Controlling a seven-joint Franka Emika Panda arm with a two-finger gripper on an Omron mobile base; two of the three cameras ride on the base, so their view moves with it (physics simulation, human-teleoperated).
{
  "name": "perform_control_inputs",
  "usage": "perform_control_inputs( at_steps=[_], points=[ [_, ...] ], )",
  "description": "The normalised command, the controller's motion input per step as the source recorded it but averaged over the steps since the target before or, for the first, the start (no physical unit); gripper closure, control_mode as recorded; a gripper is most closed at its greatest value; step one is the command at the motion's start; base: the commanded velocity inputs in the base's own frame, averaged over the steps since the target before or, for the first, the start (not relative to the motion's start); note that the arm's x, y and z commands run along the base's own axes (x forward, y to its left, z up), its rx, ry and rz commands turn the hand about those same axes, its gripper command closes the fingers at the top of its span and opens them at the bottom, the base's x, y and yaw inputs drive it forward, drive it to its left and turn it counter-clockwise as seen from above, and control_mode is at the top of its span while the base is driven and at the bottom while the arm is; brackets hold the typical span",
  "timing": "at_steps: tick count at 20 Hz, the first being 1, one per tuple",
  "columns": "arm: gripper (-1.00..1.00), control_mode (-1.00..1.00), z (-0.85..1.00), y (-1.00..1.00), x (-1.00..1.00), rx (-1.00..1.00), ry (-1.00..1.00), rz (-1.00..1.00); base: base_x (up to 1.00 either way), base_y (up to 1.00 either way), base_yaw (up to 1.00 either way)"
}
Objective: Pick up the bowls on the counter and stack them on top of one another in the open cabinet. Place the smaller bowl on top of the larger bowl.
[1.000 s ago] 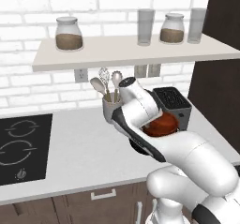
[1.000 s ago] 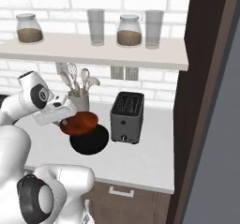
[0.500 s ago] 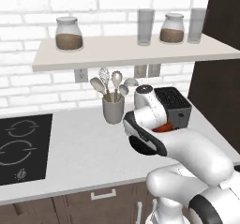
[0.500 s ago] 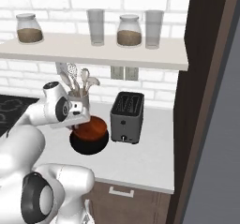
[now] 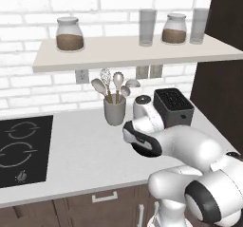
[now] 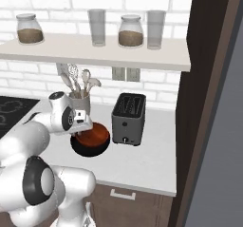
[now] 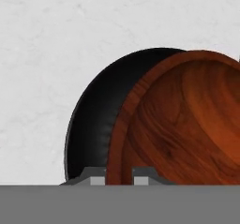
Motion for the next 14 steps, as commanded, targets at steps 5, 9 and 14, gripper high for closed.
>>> perform_control_inputs(
  at_steps=[5,9,14],
  points=[
    [1.0,-1.0,-0.25,0.03,0.05,0.0,0.0,0.0,0.0,0.0,0.0],
    [1.0,-1.0,-0.36,0.0,0.13,0.0,0.0,0.0,0.0,0.0,0.0],
    [1.0,-1.0,-0.34,0.0,0.15,0.0,0.0,0.0,0.0,0.0,0.0]
  ],
)
